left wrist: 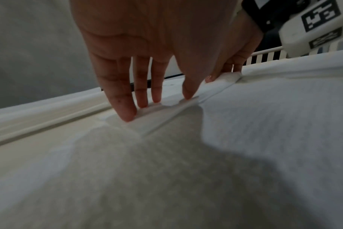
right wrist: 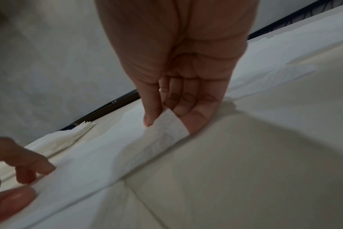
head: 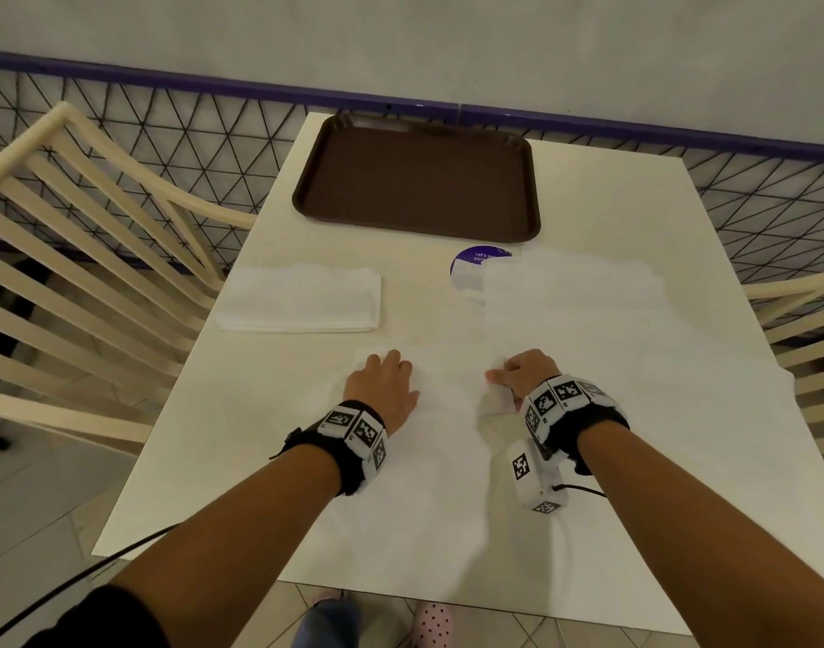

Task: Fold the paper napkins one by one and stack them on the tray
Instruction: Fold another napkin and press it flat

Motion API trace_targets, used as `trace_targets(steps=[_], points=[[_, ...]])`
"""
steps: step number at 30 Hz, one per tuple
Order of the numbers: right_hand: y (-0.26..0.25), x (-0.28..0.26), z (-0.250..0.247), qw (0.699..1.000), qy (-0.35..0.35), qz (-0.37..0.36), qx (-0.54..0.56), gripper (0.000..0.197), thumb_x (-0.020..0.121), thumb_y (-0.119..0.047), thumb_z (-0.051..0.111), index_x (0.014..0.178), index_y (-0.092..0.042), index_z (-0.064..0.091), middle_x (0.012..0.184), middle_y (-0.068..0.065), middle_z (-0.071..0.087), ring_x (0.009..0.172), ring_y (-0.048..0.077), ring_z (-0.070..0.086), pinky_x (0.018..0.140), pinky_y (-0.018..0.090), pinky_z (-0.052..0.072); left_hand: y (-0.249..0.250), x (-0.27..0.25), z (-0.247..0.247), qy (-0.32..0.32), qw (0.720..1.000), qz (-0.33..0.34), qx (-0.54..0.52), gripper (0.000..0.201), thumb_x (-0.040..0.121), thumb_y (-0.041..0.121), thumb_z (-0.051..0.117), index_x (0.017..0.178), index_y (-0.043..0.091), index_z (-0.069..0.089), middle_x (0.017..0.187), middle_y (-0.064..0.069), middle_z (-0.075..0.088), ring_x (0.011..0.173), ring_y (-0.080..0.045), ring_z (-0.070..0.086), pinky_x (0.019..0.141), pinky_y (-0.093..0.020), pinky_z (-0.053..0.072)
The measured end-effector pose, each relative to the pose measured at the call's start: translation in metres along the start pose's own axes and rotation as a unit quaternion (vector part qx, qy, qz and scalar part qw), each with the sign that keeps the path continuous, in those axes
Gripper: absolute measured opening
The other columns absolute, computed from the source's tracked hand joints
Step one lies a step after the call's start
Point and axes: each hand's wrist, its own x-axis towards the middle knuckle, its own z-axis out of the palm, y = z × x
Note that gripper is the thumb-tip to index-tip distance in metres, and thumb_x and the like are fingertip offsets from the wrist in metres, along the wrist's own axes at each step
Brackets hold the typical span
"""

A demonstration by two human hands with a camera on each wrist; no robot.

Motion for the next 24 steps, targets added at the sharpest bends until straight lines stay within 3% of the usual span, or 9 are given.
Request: trace_targets(steps=[3,5,7,9,11,13,15,16,24], points=[[-0.001,-0.005,-0.001,1.000,0.002,-0.006,-0.012,0.043,0.087,-0.029,0.062,0.054,-0.011,0.041,0.057,0.006,0.046,0.057,0.021,0.047,0.050,0.022,0.034,0.004,-0.004,0.001,-0.006,1.000,-0.014,-0.011,0.057,0.096,0.050,0.033,0.136,0.010,0.031,0.140,-0.005,0.030,0.123,-0.024,0.036,0.082,-0.030,0.044],[-0.004,-0.013,-0.001,0.999,0.023,-0.032,-0.002,0.024,0.089,-0.027,0.060,0.089,-0.003,0.060,0.084,0.014,0.062,0.088,0.031,0.061,0.072,0.029,0.048,0.006,-0.005,0.002,0.002,1.000,-0.025,-0.010,0.061,0.094,0.054,0.034,0.135,0.010,0.031,0.139,-0.004,0.030,0.122,-0.024,0.037,0.079,-0.029,0.044],[-0.005,-0.024,0.002,0.996,0.064,-0.065,0.015,0.042,0.091,-0.024,0.056,0.127,-0.005,0.046,0.113,0.016,0.054,0.114,0.033,0.054,0.092,0.034,0.043,0.006,-0.005,0.003,0.012,1.000,-0.028,-0.005,0.061,0.093,0.055,0.034,0.135,0.011,0.031,0.138,-0.004,0.031,0.121,-0.023,0.037,0.077,-0.029,0.042],[-0.006,-0.044,0.012,0.982,0.117,-0.134,-0.063,0.052,0.094,-0.022,0.051,0.141,-0.008,0.032,0.135,0.017,0.039,0.124,0.031,0.044,0.103,0.034,0.038,0.006,-0.006,0.003,0.020,0.999,-0.029,-0.005,0.061,0.093,0.055,0.034,0.135,0.011,0.031,0.138,-0.004,0.031,0.121,-0.023,0.037,0.076,-0.029,0.041],[-0.007,-0.061,0.030,0.932,0.192,-0.240,-0.192,0.055,0.086,-0.020,0.063,0.136,-0.005,0.045,0.139,0.018,0.044,0.124,0.030,0.050,0.104,0.035,0.041,0.006,-0.006,0.004,0.025,0.999,-0.028,-0.005,0.061,0.093,0.055,0.034,0.135,0.011,0.031,0.138,-0.004,0.031,0.122,-0.023,0.037,0.078,-0.030,0.042],[-0.008,-0.076,0.049,0.899,0.175,-0.309,-0.258,0.054,0.082,-0.019,0.067,0.130,0.000,0.052,0.141,0.019,0.045,0.128,0.032,0.049,0.108,0.038,0.037,0.007,-0.006,0.005,0.032,0.999,-0.030,-0.007,0.061,0.093,0.056,0.034,0.135,0.011,0.032,0.138,-0.004,0.031,0.121,-0.023,0.037,0.080,-0.030,0.044],[-0.006,-0.085,0.067,0.900,0.065,-0.309,-0.300,0.051,0.100,-0.018,0.034,0.146,-0.001,0.021,0.157,0.014,0.010,0.146,0.027,0.012,0.119,0.036,0.007,0.008,-0.007,0.006,0.039,0.999,-0.034,-0.002,0.062,0.092,0.057,0.034,0.135,0.011,0.032,0.137,-0.004,0.032,0.121,-0.023,0.038,0.079,-0.030,0.044],[-0.006,-0.088,0.072,0.907,0.021,-0.289,-0.305,0.050,0.102,-0.017,0.022,0.149,-0.003,0.010,0.158,0.012,-0.001,0.147,0.024,0.000,0.119,0.035,-0.001,0.008,-0.008,0.006,0.041,0.999,-0.035,0.002,0.063,0.092,0.057,0.034,0.135,0.012,0.032,0.138,-0.004,0.032,0.120,-0.023,0.039,0.078,-0.029,0.044],[0.010,-0.083,0.062,0.914,-0.031,-0.235,-0.328,0.051,0.103,-0.019,0.013,0.149,-0.004,-0.002,0.158,0.010,-0.010,0.148,0.020,-0.004,0.120,0.032,0.000,0.009,-0.008,0.009,0.052,0.998,-0.035,0.005,0.062,0.093,0.056,0.032,0.135,0.011,0.032,0.138,-0.005,0.031,0.120,-0.022,0.038,0.077,-0.029,0.042]])
